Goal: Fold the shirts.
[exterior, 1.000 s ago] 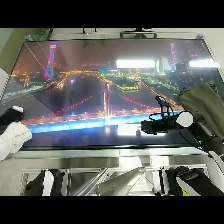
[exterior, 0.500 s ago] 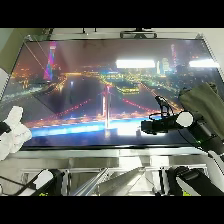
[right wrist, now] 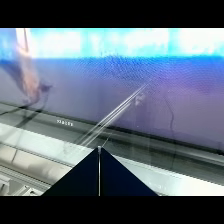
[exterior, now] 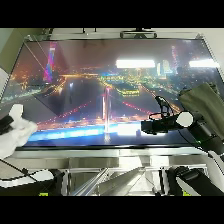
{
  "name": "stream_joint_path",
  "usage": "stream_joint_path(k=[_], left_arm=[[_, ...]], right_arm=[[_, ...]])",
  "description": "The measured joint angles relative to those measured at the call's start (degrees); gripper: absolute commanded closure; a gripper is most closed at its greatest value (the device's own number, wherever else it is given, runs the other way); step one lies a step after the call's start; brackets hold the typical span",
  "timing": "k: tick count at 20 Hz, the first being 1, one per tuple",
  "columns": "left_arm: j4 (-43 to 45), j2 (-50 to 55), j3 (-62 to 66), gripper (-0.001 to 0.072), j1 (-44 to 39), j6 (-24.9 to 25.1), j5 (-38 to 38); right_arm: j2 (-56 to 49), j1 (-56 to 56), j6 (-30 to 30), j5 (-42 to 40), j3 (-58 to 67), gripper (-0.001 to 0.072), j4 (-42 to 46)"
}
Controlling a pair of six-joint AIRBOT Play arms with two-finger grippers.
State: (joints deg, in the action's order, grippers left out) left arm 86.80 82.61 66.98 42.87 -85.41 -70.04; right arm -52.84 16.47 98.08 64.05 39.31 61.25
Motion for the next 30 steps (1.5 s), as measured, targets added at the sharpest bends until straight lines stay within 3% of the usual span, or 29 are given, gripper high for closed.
stream_joint_path(k=[3,7,10,14,15,16,17,19,20,21,22,26,30], left_arm=[[-14.8,-2.0,5.2,0.0689,-5.9,4.1,-4.6],[-33.2,-6.8,10.4,0.0688,-20.5,8.2,-8.2],[-37.7,-8.6,11.3,0.0688,-33.8,9.4,-8.0],[-38.8,-7.5,7.7,0.0688,-50.4,10.1,-0.4],[-38.8,-6.5,6.8,0.058,-53.7,10.3,1.9],[-38.7,-5.2,6.1,0.0237,-56.7,10.5,4.2],[-38.5,-3.9,5.9,-0.0013,-59.2,10.5,5.8],[-35.5,-1.1,7.3,-0.0013,-62.5,10.3,6.5],[-33.5,0.0,8.9,-0.0013,-63.2,9.5,5.9],[-31.4,0.8,10.7,-0.0013,-63.3,8.9,4.2],[-29.0,1.4,12.5,-0.0013,-62.9,7.9,2.3],[-24.2,0.5,10.8,-0.0013,-59.0,5.2,-3.5],[-22.7,-2.2,-2.3,-0.0003,-56.3,4.4,-0.1]], right_arm=[[0.0,0.0,0.0,0.0,0.0,0.0694,0.0],[0.0,0.0,0.0,0.0,0.0,0.0694,0.0],[0.0,0.0,0.0,0.0,0.0,0.0694,0.0],[0.0,0.0,0.0,-1.0,0.0,0.0694,0.0],[0.0,0.0,0.0,-1.2,0.0,0.0694,0.0],[0.0,0.0,0.0,-1.6,0.0,0.0693,0.0],[0.0,0.0,0.0,-1.8,0.0,0.0693,0.1],[-0.1,0.0,0.0,-2.4,0.0,0.0683,0.2],[-0.1,0.0,0.0,-3.1,0.0,0.0636,0.2],[-0.1,0.0,0.0,-3.9,0.0,0.0355,0.2],[-0.2,0.0,-0.3,-4.7,0.0,0.0146,0.2],[-2.1,0.0,-3.6,-9.9,0.0,0.0135,-1.7],[-8.6,0.0,-13.6,-14.6,0.0,0.0135,-9.4]])
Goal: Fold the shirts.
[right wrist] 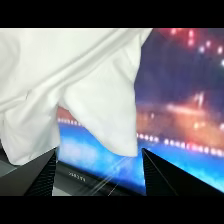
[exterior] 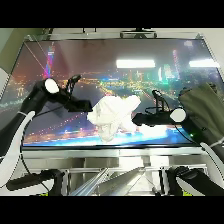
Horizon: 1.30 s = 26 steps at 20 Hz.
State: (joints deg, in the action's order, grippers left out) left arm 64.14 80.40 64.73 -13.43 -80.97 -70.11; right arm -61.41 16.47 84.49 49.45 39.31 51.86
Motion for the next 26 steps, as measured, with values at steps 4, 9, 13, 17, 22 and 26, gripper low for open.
stream_joint_path(k=[4,9,13,17,22,26], left_arm=[[-1.3,-0.8,-10.6,-0.0003,0.5,2.1,7.2],[-4.9,-0.9,-14.8,0.0189,0.5,5.0,17.2],[-12.0,1.2,-15.5,0.0379,0.3,9.2,21.7],[-20.3,4.2,-15.7,0.0694,-0.2,13.7,22.4],[-23.8,3.6,-15.7,0.0697,0.7,15.7,21.2],[-24.4,-0.4,-15.7,0.0697,3.8,16.3,20.4]], right_arm=[[-8.1,0.0,-11.0,-1.1,0.0,0.0136,-8.2],[-15.8,0.0,-17.6,-1.6,1.3,0.0139,-13.0],[-18.4,0.0,-19.3,-1.6,2.4,0.039,-14.8],[-19.1,0.0,-20.7,-1.6,2.9,0.0654,-16.7],[-19.3,0.0,-21.4,-1.5,3.0,0.0694,-17.4],[-18.3,-0.1,-21.6,-1.2,3.0,0.0694,-17.5]])
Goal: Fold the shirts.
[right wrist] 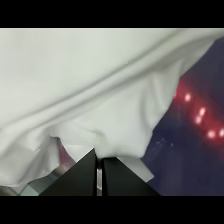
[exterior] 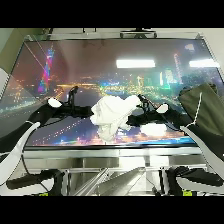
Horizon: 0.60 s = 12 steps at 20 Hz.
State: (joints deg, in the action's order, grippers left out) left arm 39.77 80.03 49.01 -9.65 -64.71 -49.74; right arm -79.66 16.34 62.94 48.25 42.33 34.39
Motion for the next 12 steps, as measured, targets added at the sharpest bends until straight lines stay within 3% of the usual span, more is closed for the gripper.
stream_joint_path(k=[7,12], left_arm=[[-0.8,-14.6,4.0,0.0694,11.3,0.5,-6.6],[-6.9,-30.5,18.6,0.0688,21.2,1.2,-10.7]], right_arm=[[12.1,-8.4,0.0,5.2,4.3,0.0694,0.0],[30.1,-21.4,-1.1,11.7,20.1,0.0694,-4.5]])
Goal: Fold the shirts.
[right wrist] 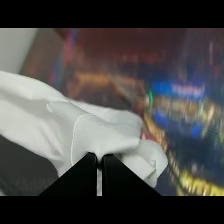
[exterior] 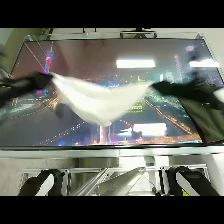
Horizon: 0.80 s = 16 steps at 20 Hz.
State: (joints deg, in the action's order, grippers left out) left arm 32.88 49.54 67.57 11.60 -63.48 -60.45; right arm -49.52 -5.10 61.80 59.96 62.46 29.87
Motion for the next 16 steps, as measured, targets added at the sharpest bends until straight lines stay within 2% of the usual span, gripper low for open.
stream_joint_path(k=[5,9,13,16], left_arm=[[-5.9,-12.4,12.7,0.0688,4.9,0.1,-2.7],[-5.7,-16.5,15.4,0.0688,5.7,0.1,-3.2],[-5.2,-11.4,11.2,0.0687,3.5,0.2,-4.7],[-4.8,-1.0,6.4,0.0689,-1.5,4.0,-2.6]], right_arm=[[13.4,-6.2,-1.4,1.6,14.1,0.0694,-2.8],[16.0,-7.3,-0.9,2.9,16.9,0.0693,-2.2],[10.2,-7.5,1.6,5.9,14.2,0.0693,-1.5],[2.4,-7.6,2.3,6.6,8.5,0.0692,-1.4]])
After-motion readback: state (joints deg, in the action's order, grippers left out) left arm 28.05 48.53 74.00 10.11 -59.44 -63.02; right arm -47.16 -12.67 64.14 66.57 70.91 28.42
